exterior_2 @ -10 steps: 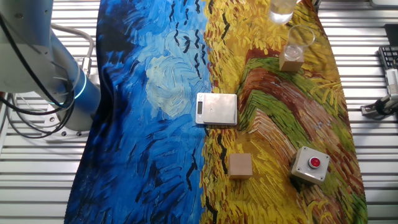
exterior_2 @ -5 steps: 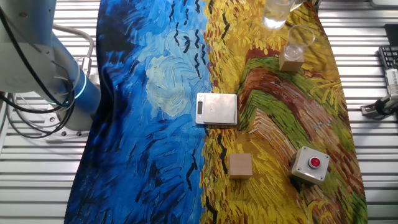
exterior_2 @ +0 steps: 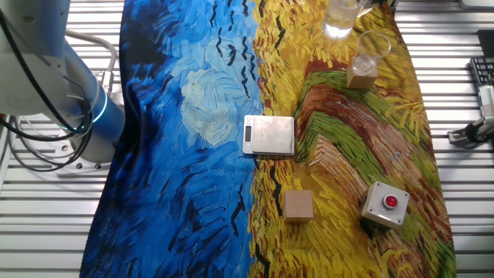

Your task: Pour the water from one cup into another empty cup

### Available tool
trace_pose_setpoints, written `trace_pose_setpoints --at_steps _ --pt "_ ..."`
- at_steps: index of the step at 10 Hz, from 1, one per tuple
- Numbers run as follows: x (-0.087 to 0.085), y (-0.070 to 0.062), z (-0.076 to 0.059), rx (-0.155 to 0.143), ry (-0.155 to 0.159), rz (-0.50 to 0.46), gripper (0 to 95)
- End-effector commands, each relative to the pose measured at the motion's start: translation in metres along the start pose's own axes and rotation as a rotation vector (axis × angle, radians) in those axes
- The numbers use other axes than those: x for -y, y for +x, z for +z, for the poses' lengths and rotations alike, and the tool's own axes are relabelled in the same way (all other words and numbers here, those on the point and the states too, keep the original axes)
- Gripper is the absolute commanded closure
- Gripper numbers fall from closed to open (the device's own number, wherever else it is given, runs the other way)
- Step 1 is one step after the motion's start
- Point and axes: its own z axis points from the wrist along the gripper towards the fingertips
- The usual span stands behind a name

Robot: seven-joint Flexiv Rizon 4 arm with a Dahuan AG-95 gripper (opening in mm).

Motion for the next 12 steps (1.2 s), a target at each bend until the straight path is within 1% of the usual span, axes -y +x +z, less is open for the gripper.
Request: trace_pose_setpoints --at_steps 1,4,5,9,11,12 --pt "0.001 0.003 0.001 0.002 -0.001 0.002 95.0" --pt "0.002 0.004 0.002 -0.008 0.003 0.006 95.0" --pt "0.004 0.007 -0.001 -0.008 0.007 0.003 95.0" --pt "0.018 0.031 -0.019 -0.01 0.01 -0.02 95.0" --pt "0.019 0.034 -0.021 -0.015 0.015 -0.019 95.0" --pt "0.019 0.034 -0.021 -0.014 0.01 -0.018 95.0"
